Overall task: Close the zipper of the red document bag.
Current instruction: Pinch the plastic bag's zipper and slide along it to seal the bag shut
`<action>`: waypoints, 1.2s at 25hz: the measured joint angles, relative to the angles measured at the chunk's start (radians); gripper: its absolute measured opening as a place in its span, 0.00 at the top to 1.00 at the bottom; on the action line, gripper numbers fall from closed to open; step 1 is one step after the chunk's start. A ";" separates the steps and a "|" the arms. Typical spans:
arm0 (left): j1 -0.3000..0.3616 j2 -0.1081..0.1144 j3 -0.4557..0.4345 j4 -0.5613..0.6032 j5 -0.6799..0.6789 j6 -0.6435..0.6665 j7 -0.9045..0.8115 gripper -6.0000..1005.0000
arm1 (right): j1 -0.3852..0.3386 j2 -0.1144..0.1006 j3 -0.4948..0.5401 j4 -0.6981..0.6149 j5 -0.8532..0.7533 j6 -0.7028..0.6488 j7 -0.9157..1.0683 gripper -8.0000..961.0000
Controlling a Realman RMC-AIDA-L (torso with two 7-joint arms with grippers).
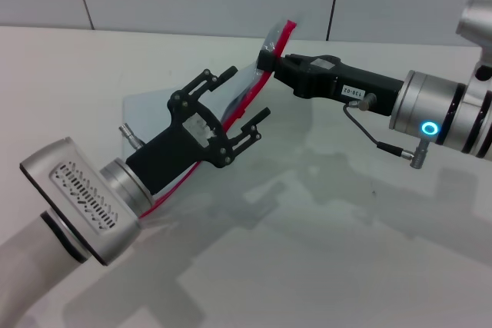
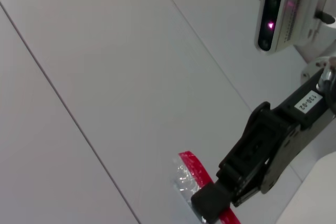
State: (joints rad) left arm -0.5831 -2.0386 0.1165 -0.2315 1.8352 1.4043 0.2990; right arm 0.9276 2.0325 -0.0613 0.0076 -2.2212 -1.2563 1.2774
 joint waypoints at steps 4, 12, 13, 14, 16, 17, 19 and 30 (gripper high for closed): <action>0.004 0.000 0.000 -0.010 -0.011 -0.002 0.039 0.32 | 0.000 0.000 0.000 0.000 0.000 0.000 0.002 0.98; 0.008 0.000 0.000 -0.026 -0.015 -0.026 0.114 0.37 | -0.002 0.000 0.000 0.000 0.001 0.000 0.006 0.98; 0.008 -0.001 0.000 -0.027 -0.015 -0.027 0.120 0.38 | -0.002 0.000 0.000 0.000 0.001 0.000 0.006 0.98; 0.009 -0.001 0.000 -0.027 -0.015 -0.027 0.127 0.42 | -0.002 0.000 0.000 0.000 0.001 0.000 0.006 0.98; 0.010 -0.002 0.000 -0.032 -0.015 -0.027 0.141 0.50 | -0.002 0.000 0.000 0.000 0.002 0.000 0.006 0.98; 0.011 -0.002 0.000 -0.035 -0.015 -0.027 0.149 0.54 | -0.002 0.000 0.000 0.000 0.002 0.000 0.006 0.98; 0.013 -0.002 0.000 -0.039 -0.015 -0.027 0.160 0.63 | -0.002 0.000 0.000 0.000 0.002 0.000 0.006 0.98; 0.019 -0.002 0.000 -0.040 -0.016 -0.027 0.174 0.86 | -0.001 0.000 0.000 0.000 0.002 0.000 0.007 0.98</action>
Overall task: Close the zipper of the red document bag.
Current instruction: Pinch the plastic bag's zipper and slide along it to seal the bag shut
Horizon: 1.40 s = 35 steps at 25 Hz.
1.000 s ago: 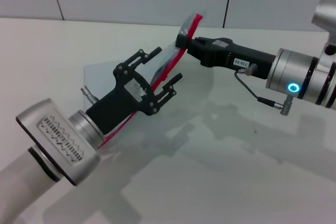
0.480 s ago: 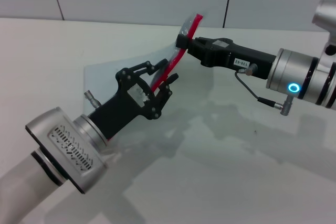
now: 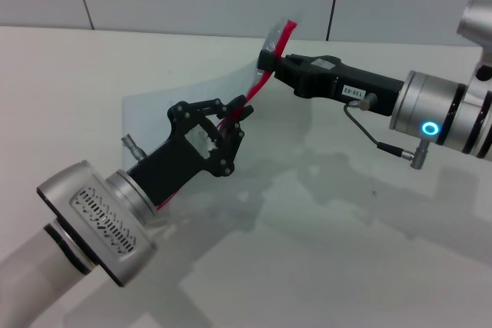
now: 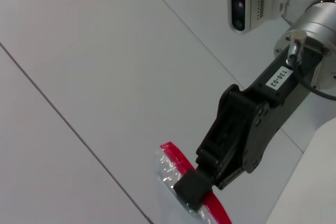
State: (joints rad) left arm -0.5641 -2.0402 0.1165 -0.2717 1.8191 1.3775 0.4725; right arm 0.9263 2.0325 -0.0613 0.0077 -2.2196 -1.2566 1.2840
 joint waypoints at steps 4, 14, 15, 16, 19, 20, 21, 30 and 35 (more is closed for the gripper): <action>0.002 0.000 -0.001 -0.007 -0.012 0.000 0.000 0.88 | -0.002 0.000 0.000 0.000 0.000 0.000 0.000 0.98; 0.004 0.000 0.001 -0.026 -0.049 0.000 0.020 0.91 | -0.030 -0.001 0.021 -0.025 0.023 0.008 -0.008 0.98; 0.005 0.000 0.001 -0.026 -0.049 0.000 0.020 0.91 | -0.040 -0.002 0.026 -0.035 0.031 0.008 -0.008 0.98; 0.005 0.000 0.002 -0.026 -0.049 0.000 0.020 0.91 | -0.054 -0.003 0.033 -0.050 0.044 0.006 -0.007 0.98; 0.010 0.001 0.002 -0.026 -0.049 0.000 0.020 0.91 | -0.100 -0.005 0.041 -0.095 0.100 0.002 0.000 0.98; 0.012 0.002 0.001 -0.026 -0.049 0.000 0.020 0.91 | -0.115 -0.007 0.041 -0.109 0.122 0.001 0.002 0.98; 0.013 0.002 0.001 -0.026 -0.049 0.000 0.020 0.91 | -0.129 -0.007 0.041 -0.121 0.142 0.001 0.004 0.98; 0.015 0.005 0.008 -0.023 -0.048 0.000 0.019 0.91 | -0.222 -0.009 0.065 -0.198 0.224 0.010 0.028 0.98; 0.016 0.005 0.010 -0.021 -0.047 -0.001 0.019 0.91 | -0.257 -0.009 0.109 -0.214 0.223 0.010 0.029 0.98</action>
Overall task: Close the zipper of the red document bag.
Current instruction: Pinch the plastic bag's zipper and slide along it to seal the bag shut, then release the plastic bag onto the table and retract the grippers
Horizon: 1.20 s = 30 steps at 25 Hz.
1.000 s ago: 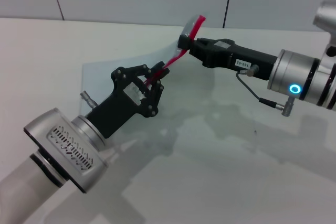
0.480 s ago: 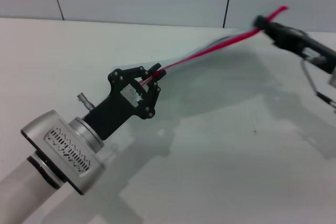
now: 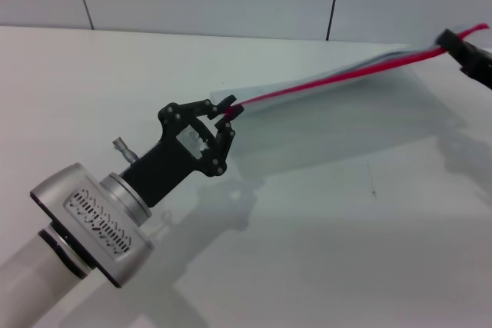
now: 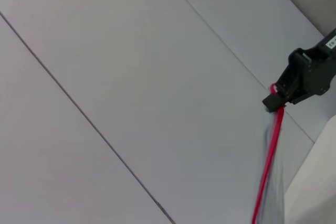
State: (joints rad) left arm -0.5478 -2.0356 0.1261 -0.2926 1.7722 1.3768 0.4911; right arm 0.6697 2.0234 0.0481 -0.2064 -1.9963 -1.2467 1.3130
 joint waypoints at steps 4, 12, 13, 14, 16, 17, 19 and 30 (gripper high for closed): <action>0.007 0.000 0.000 0.002 0.000 0.000 0.000 0.91 | -0.018 -0.001 0.022 -0.006 0.001 0.001 -0.001 0.98; 0.008 0.002 -0.010 0.005 -0.003 0.001 -0.006 0.83 | -0.025 0.000 0.027 -0.019 0.000 -0.010 -0.036 0.96; 0.008 0.003 -0.011 0.005 -0.005 0.001 -0.008 0.82 | -0.029 0.000 0.031 -0.019 0.001 -0.021 -0.055 0.94; 0.008 0.003 -0.011 0.006 -0.010 0.001 -0.008 0.80 | -0.033 0.001 0.038 -0.019 0.001 -0.040 -0.085 0.92; 0.008 0.003 -0.011 0.007 -0.022 0.001 -0.008 0.77 | -0.049 0.005 0.076 -0.012 0.002 -0.105 -0.187 0.89; 0.008 0.003 -0.011 0.007 -0.028 0.001 -0.008 0.75 | -0.049 0.005 0.076 -0.012 0.002 -0.105 -0.187 0.85; 0.008 0.004 -0.011 0.007 -0.034 0.001 -0.008 0.72 | -0.062 0.007 0.106 0.000 0.002 -0.156 -0.261 0.77; 0.023 0.008 -0.014 0.079 -0.180 0.075 -0.290 0.52 | -0.140 0.013 0.255 0.209 0.003 -0.273 -0.810 0.37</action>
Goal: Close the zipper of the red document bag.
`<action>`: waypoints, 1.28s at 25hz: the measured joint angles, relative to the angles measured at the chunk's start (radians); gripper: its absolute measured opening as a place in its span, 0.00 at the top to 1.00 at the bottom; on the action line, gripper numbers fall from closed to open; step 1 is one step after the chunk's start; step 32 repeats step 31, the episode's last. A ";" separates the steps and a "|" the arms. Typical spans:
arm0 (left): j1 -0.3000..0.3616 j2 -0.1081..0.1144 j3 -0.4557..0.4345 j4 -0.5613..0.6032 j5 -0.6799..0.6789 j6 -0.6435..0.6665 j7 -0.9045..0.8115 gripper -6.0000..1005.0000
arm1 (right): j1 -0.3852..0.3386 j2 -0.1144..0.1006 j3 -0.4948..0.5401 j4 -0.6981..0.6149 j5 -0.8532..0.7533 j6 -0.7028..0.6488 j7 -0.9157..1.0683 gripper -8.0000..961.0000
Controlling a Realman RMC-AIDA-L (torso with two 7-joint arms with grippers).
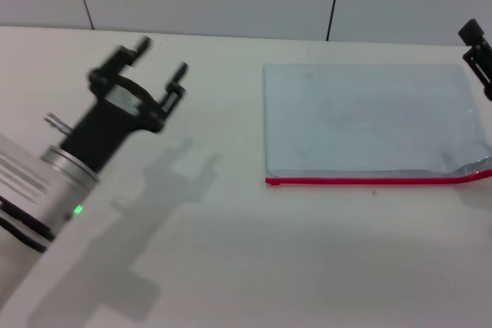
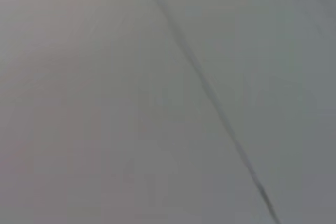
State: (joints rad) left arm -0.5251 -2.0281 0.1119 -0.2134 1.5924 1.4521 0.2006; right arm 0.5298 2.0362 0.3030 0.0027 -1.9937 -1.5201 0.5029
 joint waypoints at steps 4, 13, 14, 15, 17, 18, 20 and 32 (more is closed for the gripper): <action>0.004 0.006 0.000 0.065 -0.036 0.010 -0.249 0.44 | -0.027 0.003 0.045 0.083 0.001 -0.001 -0.183 0.28; 0.030 0.010 0.000 0.117 -0.039 0.099 -0.380 0.27 | -0.042 0.006 0.056 0.120 0.024 -0.006 -0.248 0.26; 0.031 0.010 0.000 0.117 -0.040 0.104 -0.382 0.28 | -0.043 0.006 0.057 0.120 0.024 -0.006 -0.247 0.26; 0.032 0.010 0.000 0.117 -0.040 0.109 -0.383 0.28 | -0.043 0.005 0.057 0.120 0.024 -0.007 -0.246 0.26; 0.033 0.009 0.000 0.118 -0.041 0.117 -0.385 0.28 | -0.041 0.004 0.056 0.120 0.024 -0.007 -0.245 0.26; 0.034 0.009 0.000 0.118 -0.042 0.120 -0.386 0.28 | -0.040 0.004 0.055 0.120 0.024 -0.007 -0.245 0.26; 0.034 0.009 0.000 0.119 -0.042 0.122 -0.386 0.28 | -0.038 0.004 0.054 0.121 0.024 -0.006 -0.245 0.26; 0.030 0.006 0.000 0.120 -0.043 0.123 -0.388 0.28 | -0.035 0.003 0.049 0.122 0.024 -0.005 -0.237 0.26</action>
